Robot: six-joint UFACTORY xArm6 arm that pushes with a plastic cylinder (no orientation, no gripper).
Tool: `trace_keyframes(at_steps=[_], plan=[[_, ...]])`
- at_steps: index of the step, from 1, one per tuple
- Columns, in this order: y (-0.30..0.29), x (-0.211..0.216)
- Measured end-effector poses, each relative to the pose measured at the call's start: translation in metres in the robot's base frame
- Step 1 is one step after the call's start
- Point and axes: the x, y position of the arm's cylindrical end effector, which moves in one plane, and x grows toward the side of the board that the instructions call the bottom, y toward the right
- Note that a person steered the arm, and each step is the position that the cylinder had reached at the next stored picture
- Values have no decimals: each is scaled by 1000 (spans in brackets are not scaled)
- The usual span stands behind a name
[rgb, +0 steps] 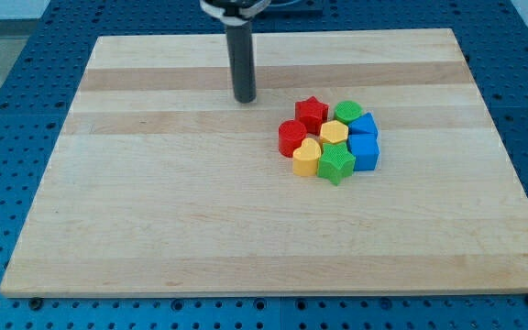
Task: Point at the red star
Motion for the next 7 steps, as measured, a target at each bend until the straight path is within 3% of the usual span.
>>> trace_keyframes(at_steps=[1,7], plan=[[39,-1],[53,22]])
